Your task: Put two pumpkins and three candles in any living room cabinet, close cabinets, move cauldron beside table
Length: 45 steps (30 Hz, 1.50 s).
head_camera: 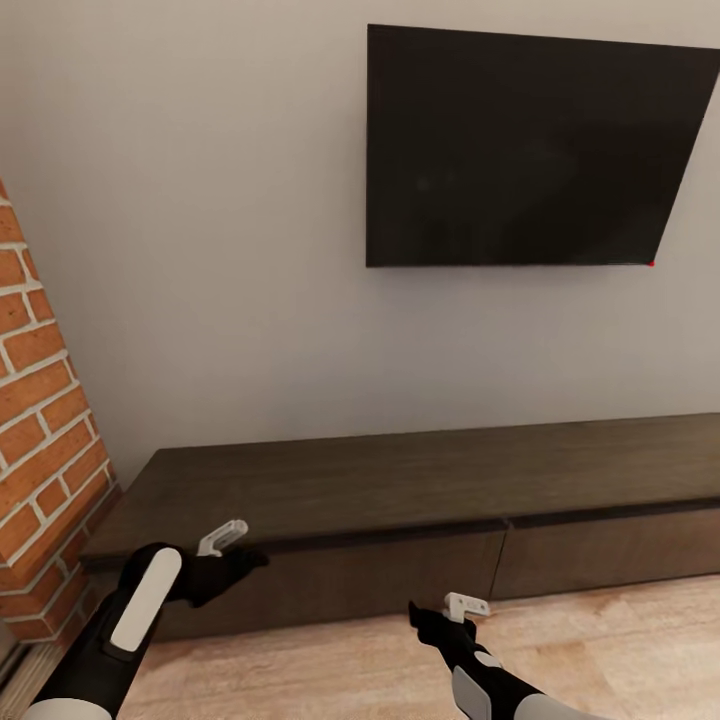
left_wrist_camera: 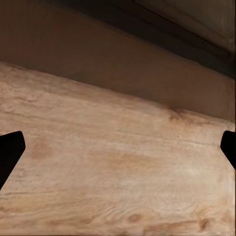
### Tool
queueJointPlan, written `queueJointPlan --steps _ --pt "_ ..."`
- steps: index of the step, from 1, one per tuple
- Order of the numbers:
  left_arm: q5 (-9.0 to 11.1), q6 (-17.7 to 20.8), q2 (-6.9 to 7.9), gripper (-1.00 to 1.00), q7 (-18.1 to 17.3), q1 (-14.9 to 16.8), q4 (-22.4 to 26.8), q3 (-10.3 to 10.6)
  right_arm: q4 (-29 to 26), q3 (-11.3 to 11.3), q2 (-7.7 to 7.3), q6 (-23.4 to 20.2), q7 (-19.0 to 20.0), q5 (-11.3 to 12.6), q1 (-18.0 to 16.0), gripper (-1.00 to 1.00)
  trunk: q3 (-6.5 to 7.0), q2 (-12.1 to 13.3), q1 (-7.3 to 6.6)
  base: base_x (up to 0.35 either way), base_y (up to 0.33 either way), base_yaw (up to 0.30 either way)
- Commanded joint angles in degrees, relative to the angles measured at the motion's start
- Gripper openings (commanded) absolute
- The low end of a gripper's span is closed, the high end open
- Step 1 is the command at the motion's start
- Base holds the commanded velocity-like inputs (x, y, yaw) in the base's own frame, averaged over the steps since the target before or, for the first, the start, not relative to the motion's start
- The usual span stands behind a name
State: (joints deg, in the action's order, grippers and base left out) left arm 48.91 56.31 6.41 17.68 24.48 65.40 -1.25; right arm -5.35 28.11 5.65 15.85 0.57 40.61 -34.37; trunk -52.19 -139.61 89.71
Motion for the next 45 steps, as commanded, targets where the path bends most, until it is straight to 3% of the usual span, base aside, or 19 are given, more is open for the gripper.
queueJointPlan --steps 1,3,5,9,10,11,13,17,20,21,25,27,34,39,45 --pt "2.1 0.5 0.23 1.00 0.2 0.0 0.3 0.0 0.1 0.4 -0.03 0.2 0.9 0.7 -0.1 1.00 -0.24 -0.4 0.21 0.000 0.000 0.000" --pt "4.0 0.8 0.85 1.00 -0.4 0.0 0.5 0.3 0.1 0.2 -0.07 0.2 3.2 1.0 -0.1 1.00 -0.60 -1.2 0.65 0.000 0.000 0.000" --pt "7.0 0.9 1.95 1.00 -1.7 0.0 0.7 0.6 0.2 -1.3 -0.16 -0.2 8.4 2.7 -0.1 1.00 -0.96 -2.0 1.09 0.000 0.000 0.000" --pt "16.2 1.2 4.41 1.00 -5.7 -0.1 0.9 1.2 0.8 -5.7 -1.90 -1.1 20.2 9.4 -0.1 1.00 -1.68 -3.6 1.96 0.000 0.000 0.000" --pt "19.1 1.2 5.30 1.00 -6.7 -0.1 0.9 1.6 0.9 -6.2 -2.82 -1.9 22.5 11.1 -0.1 1.00 -1.90 -3.6 1.99 0.000 0.000 0.000" --pt "20.8 1.2 5.80 1.00 -7.2 -0.2 0.9 1.8 0.9 -6.5 -3.31 -2.4 23.5 12.0 -0.1 1.00 -2.12 -3.7 2.01 0.000 0.000 0.000" --pt "28.3 1.3 8.10 1.00 -9.4 -0.4 0.9 3.6 0.8 -7.4 -4.98 -5.8 26.9 16.2 -0.1 1.00 -2.57 -3.7 2.07 0.000 0.000 0.000" --pt "44.5 1.3 13.12 1.00 -12.2 -1.2 0.8 9.6 0.4 -8.4 -6.24 -12.4 31.1 25.0 -0.1 1.00 -3.45 -3.7 2.17 0.000 0.000 0.000" --pt "53.9 1.3 15.81 1.00 -12.7 -1.5 0.5 12.9 0.3 -8.6 -6.84 -17.1 33.2 30.9 -0.1 1.00 -4.12 -3.8 2.25 0.000 0.000 0.000" --pt "55.2 1.3 16.13 1.00 -12.8 -1.6 0.5 13.3 0.3 -8.6 -6.97 -18.1 33.5 32.6 -0.1 1.00 -4.34 -3.8 2.27 0.000 0.000 0.000" --pt "57.1 1.3 16.58 1.00 -12.9 -1.7 0.4 13.8 0.1 -8.8 -7.12 -18.9 34.9 39.4 -0.1 1.00 -5.23 -3.8 2.37 0.000 0.000 0.000" --pt "57.4 1.3 16.65 1.00 -12.9 -1.7 0.4 13.9 0.1 -8.9 -7.21 -18.9 35.8 41.6 -0.1 1.00 -5.67 -3.9 2.43 0.000 0.000 0.000" --pt "57.6 1.3 16.70 1.00 -12.9 -1.7 0.3 14.0 0.0 -9.1 -7.24 -18.7 37.0 44.3 -0.1 1.00 -7.22 -4.0 2.61 0.000 0.000 0.000" --pt "57.6 1.3 16.62 1.00 -12.9 -1.7 0.4 14.8 -2.4 -9.1 -7.53 -19.5 43.4 49.0 -0.1 1.00 -8.33 -4.0 2.74 0.000 0.000 0.000" --pt "57.6 1.3 16.29 1.00 -12.9 -1.7 0.7 15.6 -3.9 -9.1 -8.55 -19.7 44.8 49.9 0.0 1.00 -9.43 -4.1 2.86 0.000 0.000 0.000"
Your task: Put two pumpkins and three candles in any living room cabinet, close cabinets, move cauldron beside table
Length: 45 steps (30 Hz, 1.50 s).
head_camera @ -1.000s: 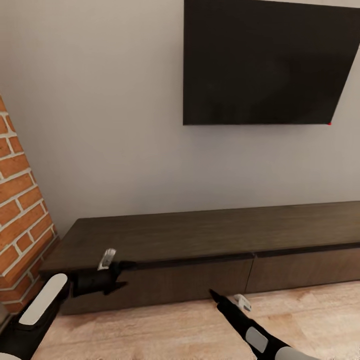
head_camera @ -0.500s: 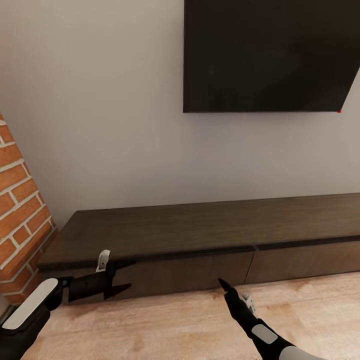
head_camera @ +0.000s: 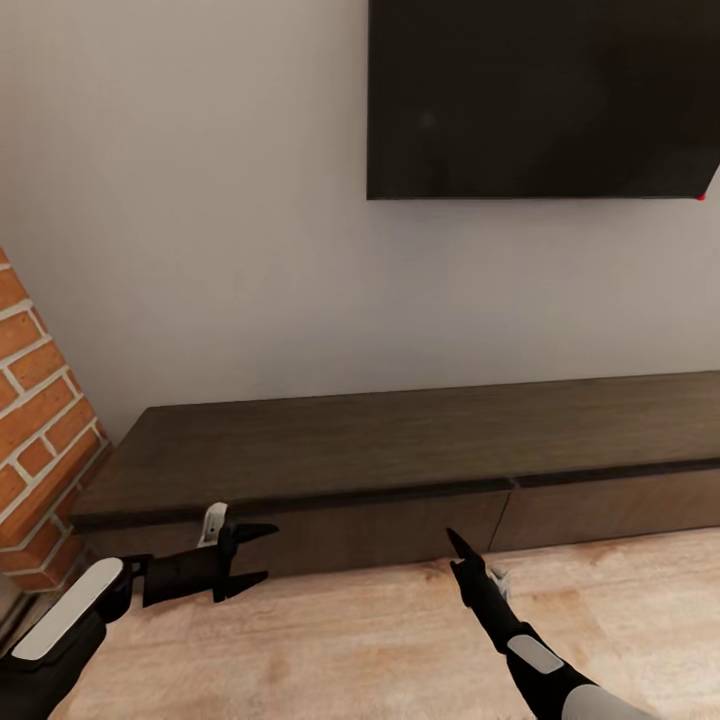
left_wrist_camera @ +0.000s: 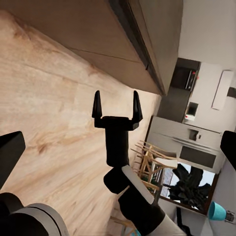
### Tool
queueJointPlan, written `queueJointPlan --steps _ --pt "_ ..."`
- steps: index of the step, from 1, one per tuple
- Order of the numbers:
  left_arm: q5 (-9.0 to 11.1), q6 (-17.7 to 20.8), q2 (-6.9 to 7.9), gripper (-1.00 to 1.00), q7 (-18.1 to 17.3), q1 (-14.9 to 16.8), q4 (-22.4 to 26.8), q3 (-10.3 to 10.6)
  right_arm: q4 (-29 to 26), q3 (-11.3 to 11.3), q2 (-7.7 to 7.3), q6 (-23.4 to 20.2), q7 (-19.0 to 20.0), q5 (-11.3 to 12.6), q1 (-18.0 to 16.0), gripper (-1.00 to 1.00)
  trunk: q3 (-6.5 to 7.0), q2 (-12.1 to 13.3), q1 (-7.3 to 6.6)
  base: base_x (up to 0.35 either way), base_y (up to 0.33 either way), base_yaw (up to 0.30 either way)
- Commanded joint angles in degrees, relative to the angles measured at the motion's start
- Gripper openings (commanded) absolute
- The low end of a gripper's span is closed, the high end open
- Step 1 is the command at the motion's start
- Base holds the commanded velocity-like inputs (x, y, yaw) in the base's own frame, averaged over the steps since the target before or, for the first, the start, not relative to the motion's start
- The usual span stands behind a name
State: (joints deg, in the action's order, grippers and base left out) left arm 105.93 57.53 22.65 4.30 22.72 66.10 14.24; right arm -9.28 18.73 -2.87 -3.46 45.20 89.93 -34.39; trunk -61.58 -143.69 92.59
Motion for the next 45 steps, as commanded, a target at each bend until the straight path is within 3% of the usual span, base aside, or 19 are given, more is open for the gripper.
queueJointPlan --steps 1,7,12,18,21,24,38,45 --pt "0.6 0.0 0.07 1.00 0.5 0.0 0.0 0.2 0.0 0.3 -0.13 -0.4 0.2 0.6 0.0 1.00 -0.05 0.0 -0.01 0.000 0.000 0.000" --pt "0.7 0.0 0.16 1.00 0.5 0.0 0.2 0.4 -0.5 -0.3 -1.41 -0.4 0.7 2.4 -0.1 1.00 -0.72 -0.1 0.06 0.000 0.000 0.000" --pt "0.8 0.0 -0.01 1.00 0.5 0.0 0.2 0.5 -4.6 -2.0 -1.66 -0.4 1.1 3.9 -0.1 1.00 -1.82 -0.1 0.19 0.000 0.000 0.000" --pt "0.8 0.0 0.08 1.00 0.4 0.0 0.3 1.0 -7.8 -3.4 -1.70 -1.8 5.6 4.1 -0.1 1.00 -3.15 -0.2 0.35 0.000 0.000 0.000" --pt "0.8 0.0 0.10 1.00 0.4 0.0 0.3 1.1 -8.1 -3.6 -1.61 -1.2 6.0 3.9 -0.1 1.00 -3.82 -0.2 0.43 0.000 0.000 0.000" --pt "0.8 0.0 0.11 1.00 0.4 0.0 0.3 1.2 -8.1 -3.6 -1.54 2.1 6.1 4.1 -0.1 1.00 -4.48 -0.3 0.50 0.000 0.000 0.000" --pt "0.8 0.0 -0.06 1.00 0.4 0.0 0.3 1.3 -11.2 -3.7 -1.59 2.5 7.2 4.3 -0.1 1.00 -7.58 -0.5 0.86 0.000 0.000 0.000" --pt "0.8 0.0 -0.06 1.00 0.4 0.0 0.4 1.3 -12.1 -3.7 -1.60 1.7 8.3 4.3 -0.1 1.00 -7.58 -0.5 0.86 0.000 0.000 0.000"
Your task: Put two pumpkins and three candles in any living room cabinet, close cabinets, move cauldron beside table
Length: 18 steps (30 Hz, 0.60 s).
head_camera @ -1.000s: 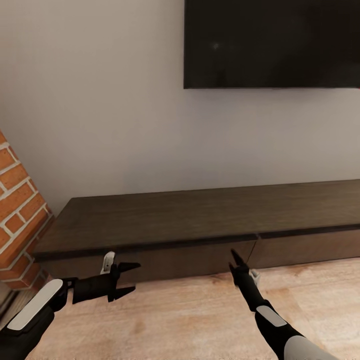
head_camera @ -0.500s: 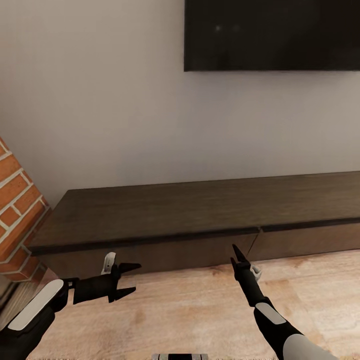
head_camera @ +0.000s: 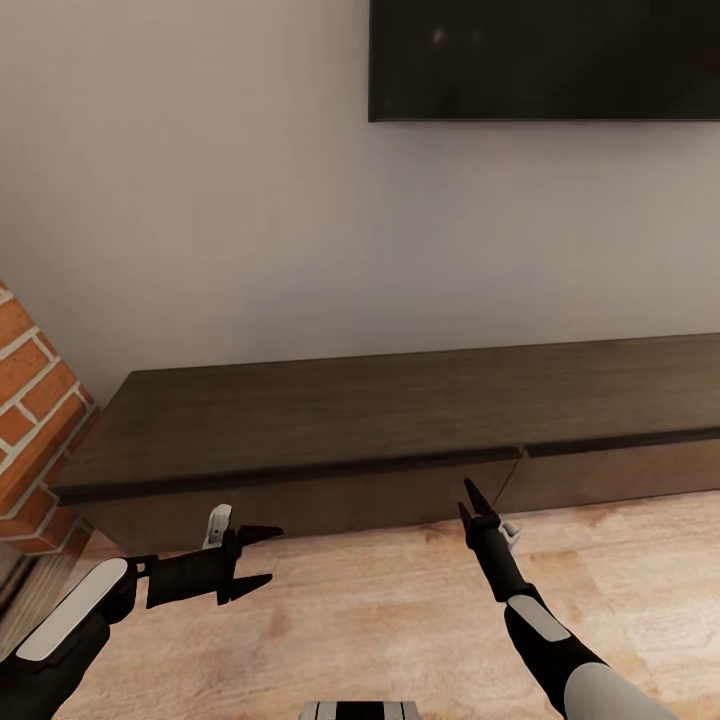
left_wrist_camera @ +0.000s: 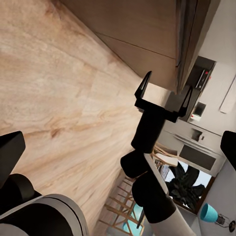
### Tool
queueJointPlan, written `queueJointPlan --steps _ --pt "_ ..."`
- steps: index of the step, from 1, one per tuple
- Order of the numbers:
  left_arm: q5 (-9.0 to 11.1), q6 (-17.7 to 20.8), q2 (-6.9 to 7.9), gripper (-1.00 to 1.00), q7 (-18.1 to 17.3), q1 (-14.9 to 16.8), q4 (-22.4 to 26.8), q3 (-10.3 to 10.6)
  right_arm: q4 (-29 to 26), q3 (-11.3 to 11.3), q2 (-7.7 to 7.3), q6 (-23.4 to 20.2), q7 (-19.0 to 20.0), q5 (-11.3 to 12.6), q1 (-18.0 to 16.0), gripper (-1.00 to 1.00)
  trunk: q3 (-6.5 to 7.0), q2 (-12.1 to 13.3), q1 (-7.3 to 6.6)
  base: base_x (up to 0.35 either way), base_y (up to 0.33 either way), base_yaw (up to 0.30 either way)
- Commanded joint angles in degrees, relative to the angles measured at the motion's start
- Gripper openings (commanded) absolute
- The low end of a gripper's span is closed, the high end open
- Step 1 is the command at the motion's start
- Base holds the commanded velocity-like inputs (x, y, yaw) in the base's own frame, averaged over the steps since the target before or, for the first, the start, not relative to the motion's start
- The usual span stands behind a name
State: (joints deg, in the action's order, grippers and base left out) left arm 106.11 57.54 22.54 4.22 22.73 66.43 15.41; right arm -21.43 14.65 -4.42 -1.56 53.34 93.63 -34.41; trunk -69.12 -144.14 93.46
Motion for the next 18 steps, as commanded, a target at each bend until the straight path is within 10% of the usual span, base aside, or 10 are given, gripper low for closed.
queueJointPlan --steps 1,18 --pt "0.6 0.0 0.05 1.00 0.4 0.0 0.0 0.1 0.0 0.4 -0.04 -0.2 0.2 0.6 0.0 1.00 -0.04 0.0 -0.01 0.000 0.000 0.000" --pt "0.6 0.0 -0.01 1.00 0.4 0.0 0.5 0.0 0.0 -1.9 -0.07 -0.3 -0.3 0.5 0.0 1.00 -0.04 0.0 -0.01 0.120 0.000 0.000"
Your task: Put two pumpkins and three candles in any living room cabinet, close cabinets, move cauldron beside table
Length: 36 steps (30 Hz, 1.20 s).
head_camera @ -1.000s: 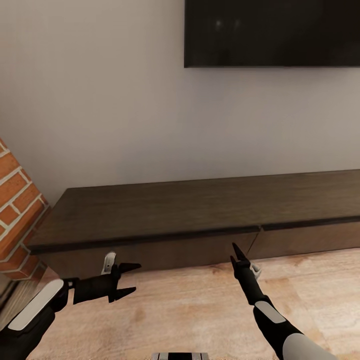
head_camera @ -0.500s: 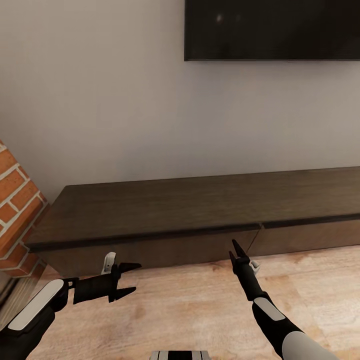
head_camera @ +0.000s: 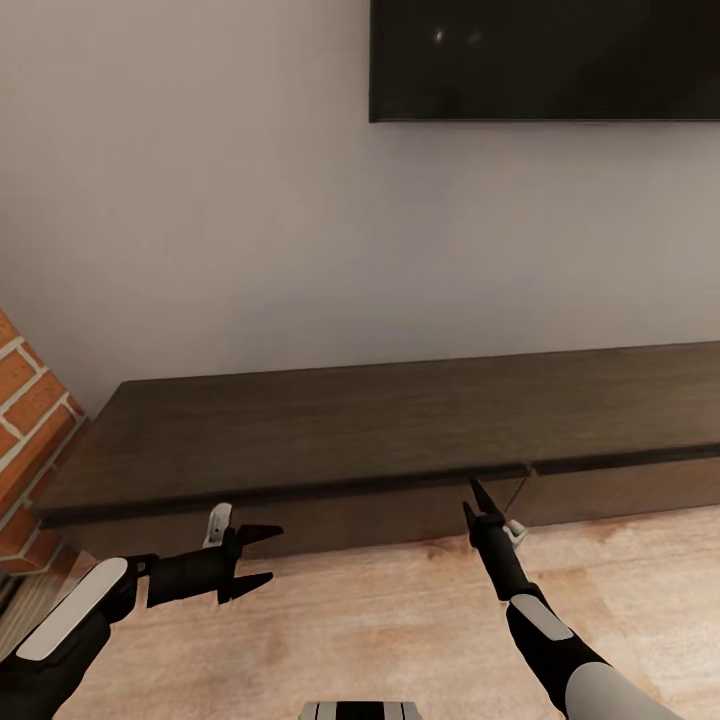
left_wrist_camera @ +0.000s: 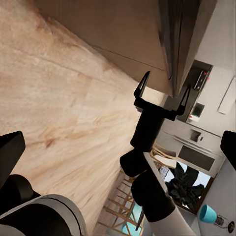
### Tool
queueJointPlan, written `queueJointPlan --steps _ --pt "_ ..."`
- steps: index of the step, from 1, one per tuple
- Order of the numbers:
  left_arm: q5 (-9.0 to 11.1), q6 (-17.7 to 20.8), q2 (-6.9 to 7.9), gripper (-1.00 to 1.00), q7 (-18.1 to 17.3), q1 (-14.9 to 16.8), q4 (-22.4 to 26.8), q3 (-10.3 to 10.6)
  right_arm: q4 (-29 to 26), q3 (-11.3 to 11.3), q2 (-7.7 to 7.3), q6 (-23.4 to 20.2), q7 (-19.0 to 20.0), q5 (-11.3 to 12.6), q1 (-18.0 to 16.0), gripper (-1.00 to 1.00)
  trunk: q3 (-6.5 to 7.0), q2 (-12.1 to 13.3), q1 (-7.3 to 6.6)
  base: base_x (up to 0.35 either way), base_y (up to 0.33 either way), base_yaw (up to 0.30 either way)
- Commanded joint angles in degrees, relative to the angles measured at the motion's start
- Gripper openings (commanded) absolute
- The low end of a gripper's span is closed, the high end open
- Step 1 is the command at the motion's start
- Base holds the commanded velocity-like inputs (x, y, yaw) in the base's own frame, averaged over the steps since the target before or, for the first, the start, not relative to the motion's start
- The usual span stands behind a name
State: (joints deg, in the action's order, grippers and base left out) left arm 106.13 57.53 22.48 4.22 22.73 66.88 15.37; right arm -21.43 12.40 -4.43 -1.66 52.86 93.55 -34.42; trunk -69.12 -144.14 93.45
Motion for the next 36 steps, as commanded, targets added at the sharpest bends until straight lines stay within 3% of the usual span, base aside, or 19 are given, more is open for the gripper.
queueJointPlan --steps 1,21,25,36 --pt "0.6 0.0 0.07 1.00 0.4 0.0 0.4 0.1 0.0 0.2 -0.05 -0.2 0.2 0.6 0.0 1.00 -0.05 0.0 0.00 0.060 0.000 0.000" --pt "0.6 0.0 0.13 1.00 0.4 0.0 1.6 0.0 0.5 0.0 0.04 -0.2 0.2 0.7 0.0 1.00 -0.05 0.0 0.00 0.060 0.000 0.000" --pt "0.6 0.0 0.18 1.00 0.4 0.0 1.6 0.0 0.6 0.0 0.02 -0.2 0.1 0.7 0.0 1.00 -0.93 -0.1 0.10 0.000 0.000 0.000" --pt "0.6 0.0 0.17 1.00 0.4 0.0 1.6 0.0 0.6 0.0 0.04 -0.2 0.0 0.7 0.0 1.00 -0.93 -0.1 0.10 0.000 0.000 0.000"
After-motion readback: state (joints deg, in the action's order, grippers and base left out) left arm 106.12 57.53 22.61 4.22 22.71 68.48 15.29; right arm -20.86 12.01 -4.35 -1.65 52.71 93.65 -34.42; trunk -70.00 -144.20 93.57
